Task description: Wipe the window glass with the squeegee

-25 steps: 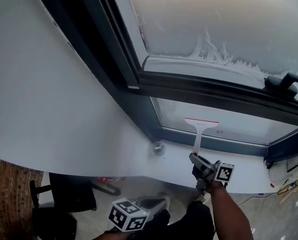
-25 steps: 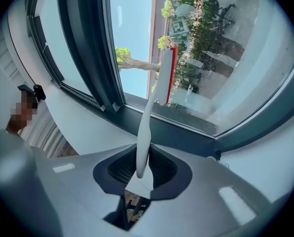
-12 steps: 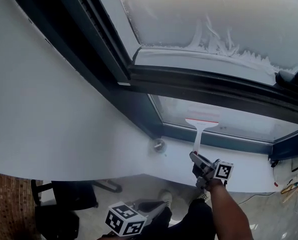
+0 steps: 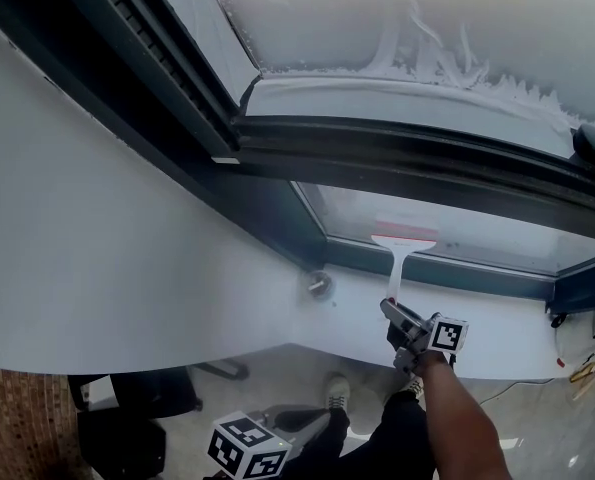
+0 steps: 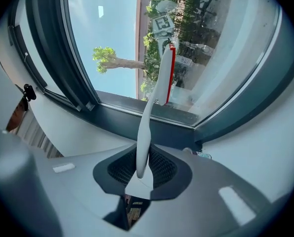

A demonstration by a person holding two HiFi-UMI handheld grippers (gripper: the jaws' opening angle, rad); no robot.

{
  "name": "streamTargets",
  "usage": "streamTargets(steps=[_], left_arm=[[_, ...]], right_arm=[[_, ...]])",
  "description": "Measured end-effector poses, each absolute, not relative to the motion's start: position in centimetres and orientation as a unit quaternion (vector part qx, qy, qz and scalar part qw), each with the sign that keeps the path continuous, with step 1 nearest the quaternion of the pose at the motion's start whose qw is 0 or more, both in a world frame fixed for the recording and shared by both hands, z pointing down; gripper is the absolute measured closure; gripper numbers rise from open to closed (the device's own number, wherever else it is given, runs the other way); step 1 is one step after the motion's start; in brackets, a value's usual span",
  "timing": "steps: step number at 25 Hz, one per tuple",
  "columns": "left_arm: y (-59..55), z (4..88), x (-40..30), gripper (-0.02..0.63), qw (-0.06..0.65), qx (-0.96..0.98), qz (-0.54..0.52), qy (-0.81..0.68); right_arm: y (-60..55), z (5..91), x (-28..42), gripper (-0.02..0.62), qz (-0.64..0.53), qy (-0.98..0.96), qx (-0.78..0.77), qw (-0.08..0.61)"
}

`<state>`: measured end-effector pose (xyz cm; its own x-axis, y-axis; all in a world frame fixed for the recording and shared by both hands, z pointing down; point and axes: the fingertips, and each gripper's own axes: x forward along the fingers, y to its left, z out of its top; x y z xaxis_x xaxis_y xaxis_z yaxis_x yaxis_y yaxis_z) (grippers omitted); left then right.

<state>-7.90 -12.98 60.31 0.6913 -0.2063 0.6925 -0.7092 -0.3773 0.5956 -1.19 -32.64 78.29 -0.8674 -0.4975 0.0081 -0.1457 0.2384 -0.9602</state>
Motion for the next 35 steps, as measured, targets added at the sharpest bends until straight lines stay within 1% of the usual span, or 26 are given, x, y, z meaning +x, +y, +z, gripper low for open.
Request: streamTargets(steps=[7, 9, 14, 18, 21, 26, 35], left_arm=[[-12.0, 62.3, -8.8, 0.606, 0.477, 0.786, 0.270, -0.287], [-11.8, 62.7, -8.8, 0.606, 0.479, 0.784, 0.273, -0.287], [-11.3, 63.3, -8.7, 0.606, 0.483, 0.780, 0.278, -0.285], [-11.2, 63.6, -8.8, 0.606, 0.485, 0.778, 0.279, -0.284], [-11.2, 63.7, -8.8, 0.606, 0.486, 0.778, 0.280, -0.284], [-11.1, 63.5, -8.4, 0.606, 0.483, 0.782, 0.282, -0.275], [-11.9, 60.8, -8.1, 0.606, 0.474, 0.788, 0.283, -0.272]], right_arm=[[-32.7, 82.0, -0.7, 0.508, -0.598, 0.757, -0.223, 0.143], [-32.9, 82.6, -0.8, 0.508, -0.603, 0.752, -0.219, 0.151], [-32.5, 85.3, -0.2, 0.508, -0.635, 0.720, -0.244, 0.133], [-32.6, 85.4, -0.4, 0.508, -0.635, 0.723, -0.231, 0.145], [-32.2, 86.2, -0.2, 0.508, -0.650, 0.707, -0.245, 0.130], [-32.3, 86.2, 0.2, 0.508, -0.656, 0.699, -0.256, 0.122], [-31.2, 81.9, 0.4, 0.508, -0.612, 0.741, -0.237, 0.142]])
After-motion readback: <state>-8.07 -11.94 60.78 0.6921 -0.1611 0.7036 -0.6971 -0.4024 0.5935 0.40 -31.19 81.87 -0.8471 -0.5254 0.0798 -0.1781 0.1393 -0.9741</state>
